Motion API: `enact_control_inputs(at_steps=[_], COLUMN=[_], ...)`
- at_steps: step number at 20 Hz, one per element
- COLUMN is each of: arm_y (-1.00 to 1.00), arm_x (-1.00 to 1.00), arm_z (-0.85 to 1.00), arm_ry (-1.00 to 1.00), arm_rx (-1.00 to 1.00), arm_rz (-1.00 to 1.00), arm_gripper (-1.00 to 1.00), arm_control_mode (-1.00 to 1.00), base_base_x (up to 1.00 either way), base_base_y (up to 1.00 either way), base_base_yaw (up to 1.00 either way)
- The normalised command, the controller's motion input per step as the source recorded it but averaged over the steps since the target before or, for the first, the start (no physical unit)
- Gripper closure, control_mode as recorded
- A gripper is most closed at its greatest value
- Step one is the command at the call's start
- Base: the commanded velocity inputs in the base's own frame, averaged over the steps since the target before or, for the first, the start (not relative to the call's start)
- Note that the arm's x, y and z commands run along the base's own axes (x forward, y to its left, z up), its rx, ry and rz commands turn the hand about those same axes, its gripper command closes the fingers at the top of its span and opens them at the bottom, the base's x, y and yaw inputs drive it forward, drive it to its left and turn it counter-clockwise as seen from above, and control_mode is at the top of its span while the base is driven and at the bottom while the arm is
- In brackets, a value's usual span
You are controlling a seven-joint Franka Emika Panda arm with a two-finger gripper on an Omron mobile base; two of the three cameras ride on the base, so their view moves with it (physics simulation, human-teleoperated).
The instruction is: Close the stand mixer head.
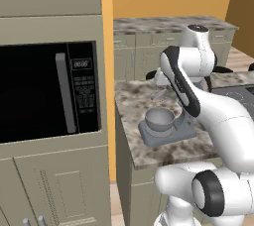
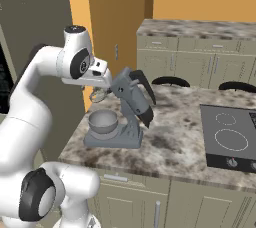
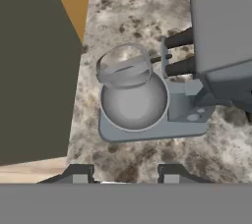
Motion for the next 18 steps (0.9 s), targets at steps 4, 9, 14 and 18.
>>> enact_control_inputs(at_steps=[4,9,14,18], arm_y=[-0.3,-0.95,-1.0,-0.95], arm_x=[-0.09,-0.28,-0.06,0.02], arm_z=[0.0,0.0,0.07,0.15], arm_ry=[0.0,0.0,-0.11,-0.16], arm_rx=[0.0,0.0,0.15,0.16], arm_rz=[0.04,0.04,0.25,0.36], arm_gripper=[-1.0,-1.0,-1.0,-1.0], arm_control_mode=[-1.0,-1.0,-1.0,-1.0], base_base_x=[0.0,0.0,0.0,0.0], base_base_y=[0.0,0.0,0.0,0.0], base_base_yaw=[0.0,0.0,0.0,0.0])
